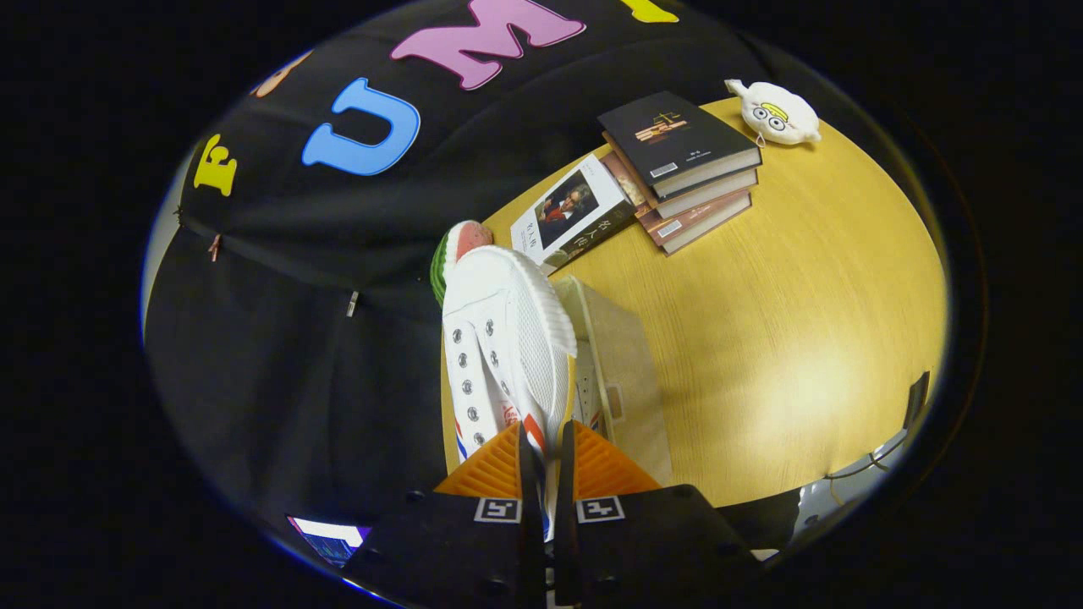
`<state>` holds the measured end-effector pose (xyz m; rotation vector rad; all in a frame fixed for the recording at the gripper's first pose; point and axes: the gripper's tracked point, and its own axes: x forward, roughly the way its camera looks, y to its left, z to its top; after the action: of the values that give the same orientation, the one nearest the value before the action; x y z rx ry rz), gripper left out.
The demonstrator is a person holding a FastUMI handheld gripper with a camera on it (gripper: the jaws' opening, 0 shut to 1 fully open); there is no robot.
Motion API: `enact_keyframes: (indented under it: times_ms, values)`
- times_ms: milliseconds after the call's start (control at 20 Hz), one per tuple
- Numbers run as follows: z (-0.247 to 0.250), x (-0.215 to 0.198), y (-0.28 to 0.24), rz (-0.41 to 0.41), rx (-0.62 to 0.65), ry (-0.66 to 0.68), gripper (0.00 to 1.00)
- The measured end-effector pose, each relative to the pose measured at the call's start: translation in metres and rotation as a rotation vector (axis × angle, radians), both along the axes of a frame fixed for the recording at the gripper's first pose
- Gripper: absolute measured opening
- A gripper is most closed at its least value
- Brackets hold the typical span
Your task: Open the storage box then place both shoes into the box .Put the left shoe in first, then the right shoe, with the right side of both shoes facing outward in a uniform manner.
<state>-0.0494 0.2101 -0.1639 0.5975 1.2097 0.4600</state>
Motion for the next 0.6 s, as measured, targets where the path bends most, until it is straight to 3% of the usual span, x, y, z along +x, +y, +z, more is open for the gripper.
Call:
enact_keyframes:
  times_ms: [350,400,450,500,600]
  values:
    - [-0.022,-0.008,0.016,-0.004,-0.049,0.041,0.09]
    - [-0.015,-0.007,0.023,-0.001,-0.019,0.047,0.13]
    - [-0.005,-0.004,0.029,-0.01,0.043,0.059,0.21]
    - [0.007,-0.001,0.043,-0.03,0.111,0.067,0.46]
    - [0.021,0.01,0.035,-0.058,0.124,0.023,0.99]
